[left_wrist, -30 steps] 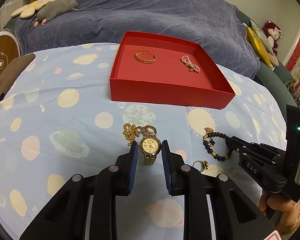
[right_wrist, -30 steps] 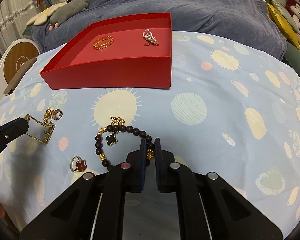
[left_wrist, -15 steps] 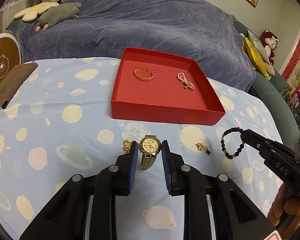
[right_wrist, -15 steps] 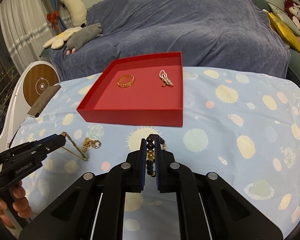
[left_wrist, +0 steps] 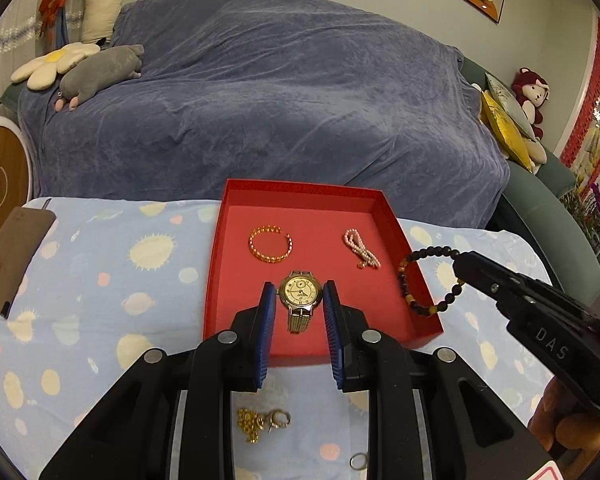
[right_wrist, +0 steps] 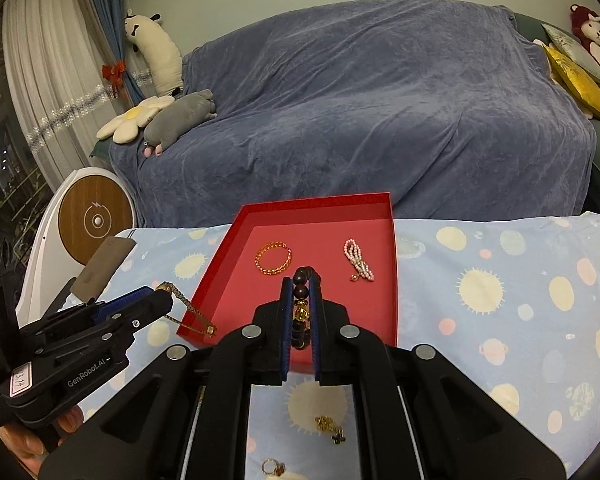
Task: Organize jewelry
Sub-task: 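Lower the watch and bead bracelet into the red box and open both tools, then grasp the gold chain with rings with the left tool while the right tool grasps the clover-pendant chain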
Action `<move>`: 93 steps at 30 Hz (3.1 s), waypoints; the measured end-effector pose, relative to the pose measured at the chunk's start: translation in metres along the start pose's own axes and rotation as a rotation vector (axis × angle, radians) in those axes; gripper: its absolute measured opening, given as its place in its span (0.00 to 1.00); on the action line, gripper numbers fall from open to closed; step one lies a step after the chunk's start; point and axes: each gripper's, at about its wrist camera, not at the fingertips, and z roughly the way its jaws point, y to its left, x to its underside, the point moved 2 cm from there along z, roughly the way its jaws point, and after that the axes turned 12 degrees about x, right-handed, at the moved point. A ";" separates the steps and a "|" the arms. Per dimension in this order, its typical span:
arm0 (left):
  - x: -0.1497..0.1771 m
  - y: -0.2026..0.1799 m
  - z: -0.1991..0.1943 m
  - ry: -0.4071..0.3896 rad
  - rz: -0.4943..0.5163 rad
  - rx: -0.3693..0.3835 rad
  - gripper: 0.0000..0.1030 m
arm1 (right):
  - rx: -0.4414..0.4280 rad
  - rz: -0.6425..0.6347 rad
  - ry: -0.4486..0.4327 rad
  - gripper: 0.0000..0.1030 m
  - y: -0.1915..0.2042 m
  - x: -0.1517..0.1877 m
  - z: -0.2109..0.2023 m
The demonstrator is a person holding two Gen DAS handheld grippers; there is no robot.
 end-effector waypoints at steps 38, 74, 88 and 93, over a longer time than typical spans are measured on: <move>0.050 0.049 -0.009 0.049 -0.088 -0.150 0.51 | 0.109 0.067 0.102 0.37 -0.039 0.074 -0.019; 0.136 0.051 -0.001 0.223 -0.085 -0.083 0.51 | 0.112 -0.127 0.251 0.34 0.004 0.135 0.048; 0.138 0.055 0.007 0.227 -0.072 -0.058 0.51 | 0.100 -0.134 0.199 0.04 0.011 0.123 0.028; 0.139 0.052 0.022 0.213 -0.044 -0.083 0.38 | 0.064 -0.113 0.182 0.04 0.013 0.116 0.017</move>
